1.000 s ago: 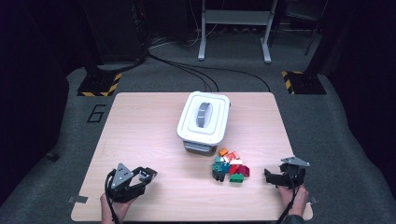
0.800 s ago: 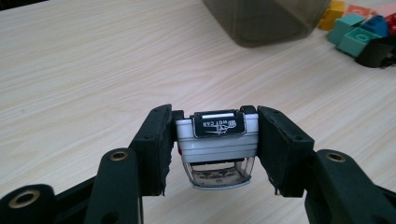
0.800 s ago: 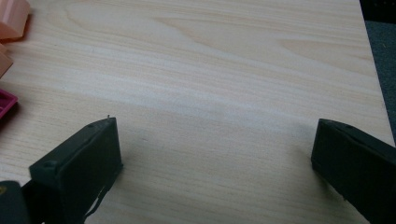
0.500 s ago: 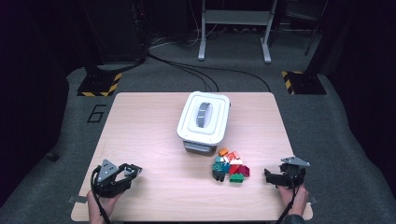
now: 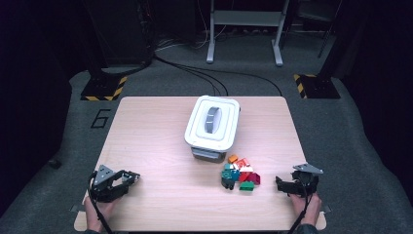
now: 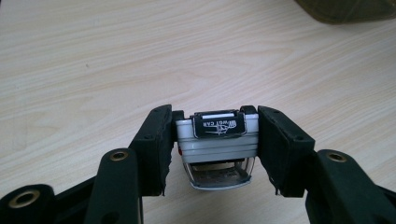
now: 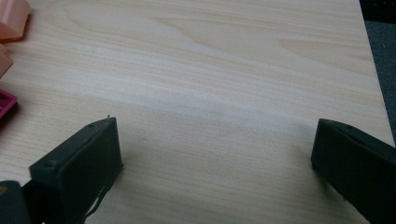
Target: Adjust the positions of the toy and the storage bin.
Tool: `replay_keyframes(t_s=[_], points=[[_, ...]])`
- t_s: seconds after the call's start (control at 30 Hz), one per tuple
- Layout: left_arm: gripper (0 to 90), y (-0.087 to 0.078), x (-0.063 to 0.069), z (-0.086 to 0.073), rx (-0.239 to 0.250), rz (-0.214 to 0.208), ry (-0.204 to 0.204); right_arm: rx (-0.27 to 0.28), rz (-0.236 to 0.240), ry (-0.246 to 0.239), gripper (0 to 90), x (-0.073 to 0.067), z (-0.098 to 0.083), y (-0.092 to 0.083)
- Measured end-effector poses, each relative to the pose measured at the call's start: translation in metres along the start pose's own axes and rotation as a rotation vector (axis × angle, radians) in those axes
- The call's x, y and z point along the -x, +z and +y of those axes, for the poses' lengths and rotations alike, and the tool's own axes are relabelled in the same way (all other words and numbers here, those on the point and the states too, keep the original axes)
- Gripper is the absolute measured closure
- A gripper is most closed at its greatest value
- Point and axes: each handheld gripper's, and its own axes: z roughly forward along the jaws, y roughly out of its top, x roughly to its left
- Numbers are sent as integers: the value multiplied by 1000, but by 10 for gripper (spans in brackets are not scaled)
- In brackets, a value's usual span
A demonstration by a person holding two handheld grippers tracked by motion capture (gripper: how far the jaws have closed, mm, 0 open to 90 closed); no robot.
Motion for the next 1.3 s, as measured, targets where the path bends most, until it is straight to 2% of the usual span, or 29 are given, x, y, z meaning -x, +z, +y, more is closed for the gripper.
replay_keyframes(t_s=[0.13, 0.17, 0.37, 0.5, 0.57, 0.63, 0.77, 0.97, 1.3], points=[[474, 4, -2, -4, -9, -6, -5, -1, 1, -4, 8, 0, 0, 0], [474, 4, -3, -5, -24, -19, 3, -1, 1, -5, 8, 0, 0, 0], [460, 3, -2, -4, -27, -31, 0, -1, 1, -4, 8, 0, 0, 0], [299, 1, -1, -2, -60, -43, -19, -1, 0, -4, 8, 0, 0, 0], [247, 1, 0, -1, -66, -46, -29, -1, 0, -4, 8, 0, 0, 0], [185, -1, 0, 2, -78, -50, -40, -1, 1, -4, 8, 0, 0, 0], [143, -7, 2, 11, -71, -49, -59, -1, 1, -4, 8, 0, 0, 0], [112, -14, 5, 26, -82, -52, -38, -1, 1, -4, 8, 0, 0, 0], [85, -13, 16, 53, -91, -60, -6, -1, 1, -5, 9, 0, 0, 0]])
